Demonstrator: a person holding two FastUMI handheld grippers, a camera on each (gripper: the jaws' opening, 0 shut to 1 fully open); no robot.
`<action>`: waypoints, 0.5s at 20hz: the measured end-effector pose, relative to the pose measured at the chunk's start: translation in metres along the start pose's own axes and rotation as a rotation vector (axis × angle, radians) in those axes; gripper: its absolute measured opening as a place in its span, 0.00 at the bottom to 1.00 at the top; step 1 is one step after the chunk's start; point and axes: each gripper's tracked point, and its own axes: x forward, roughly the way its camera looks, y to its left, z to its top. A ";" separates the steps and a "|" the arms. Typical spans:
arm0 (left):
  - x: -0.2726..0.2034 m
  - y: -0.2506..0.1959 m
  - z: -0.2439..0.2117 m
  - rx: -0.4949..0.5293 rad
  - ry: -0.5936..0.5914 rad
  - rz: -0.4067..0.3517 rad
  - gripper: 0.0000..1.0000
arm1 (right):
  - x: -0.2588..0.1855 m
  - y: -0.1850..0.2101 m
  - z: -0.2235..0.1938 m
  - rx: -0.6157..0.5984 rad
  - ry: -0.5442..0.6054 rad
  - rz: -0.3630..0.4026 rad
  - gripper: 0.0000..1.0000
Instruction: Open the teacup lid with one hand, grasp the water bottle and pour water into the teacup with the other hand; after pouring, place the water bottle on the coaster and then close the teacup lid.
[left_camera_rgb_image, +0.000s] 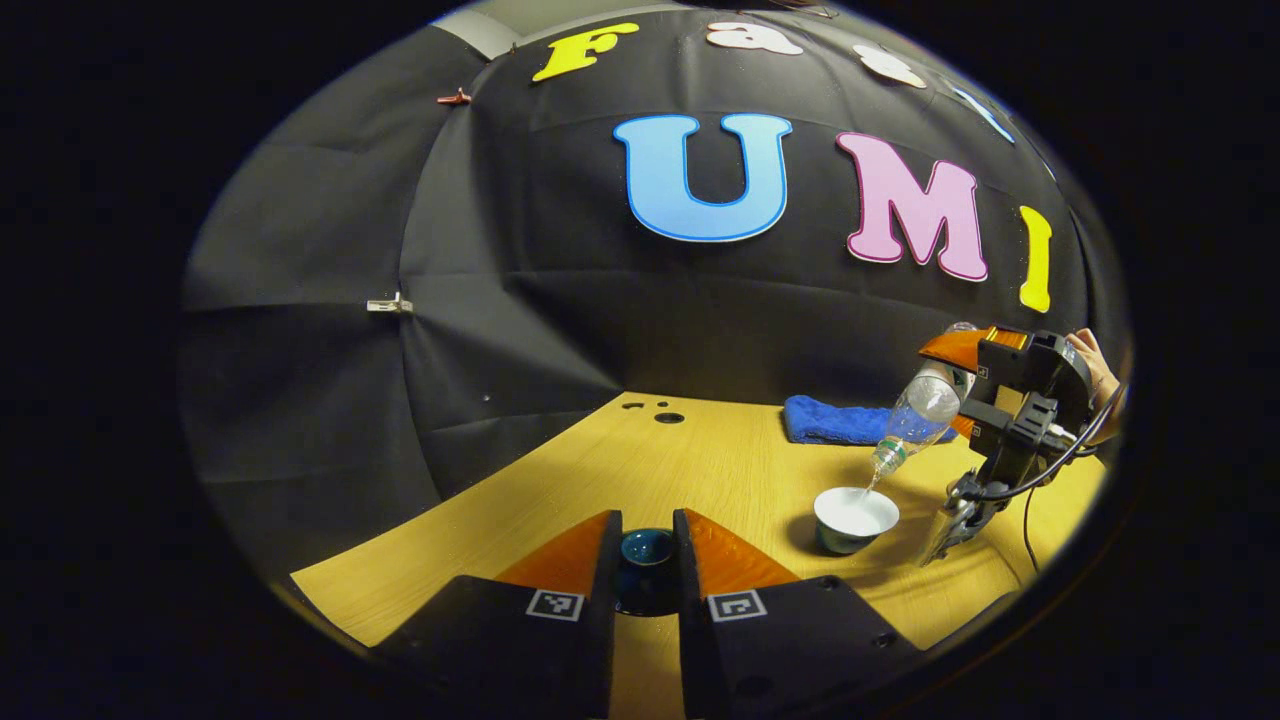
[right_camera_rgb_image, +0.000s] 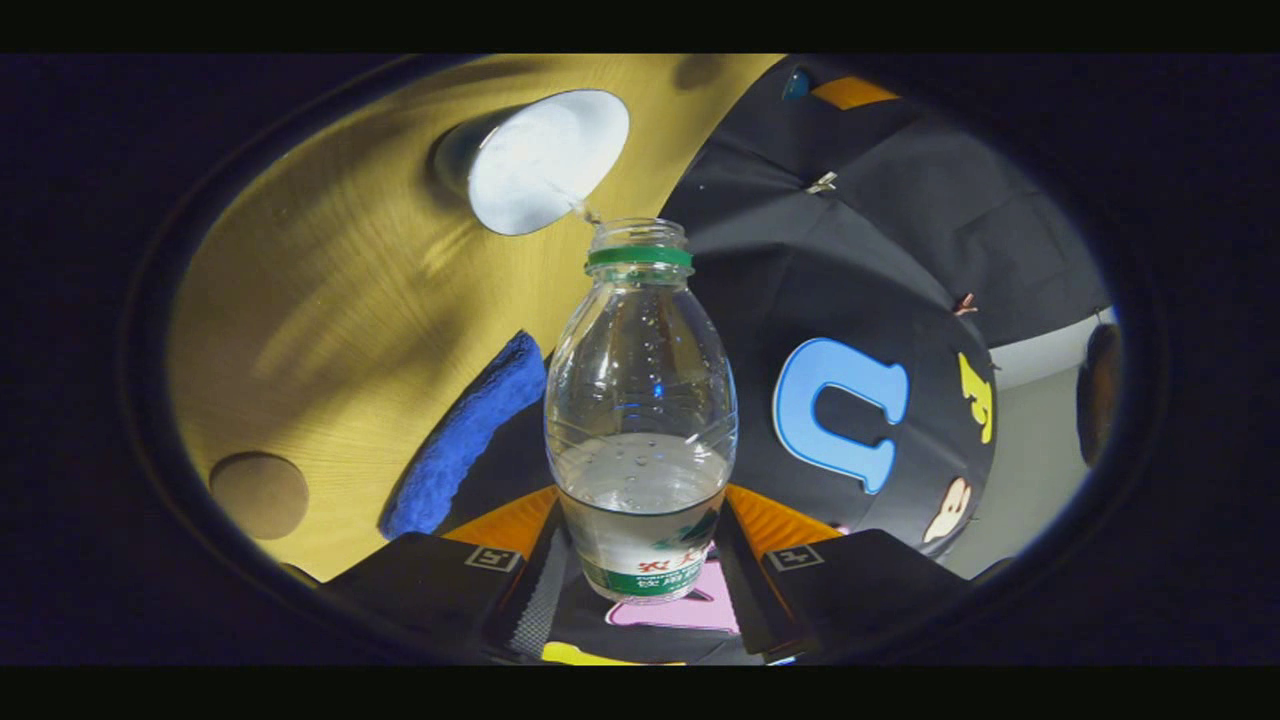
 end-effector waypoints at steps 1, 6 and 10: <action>0.000 0.000 0.001 -0.003 0.000 0.001 0.27 | 0.001 -0.002 0.000 -0.008 -0.008 -0.017 0.73; 0.000 0.001 0.000 -0.002 -0.002 0.008 0.27 | -0.002 -0.009 0.003 -0.053 -0.020 -0.105 0.73; 0.000 0.001 0.000 -0.006 -0.003 0.010 0.27 | 0.000 -0.011 0.001 -0.056 -0.032 -0.133 0.74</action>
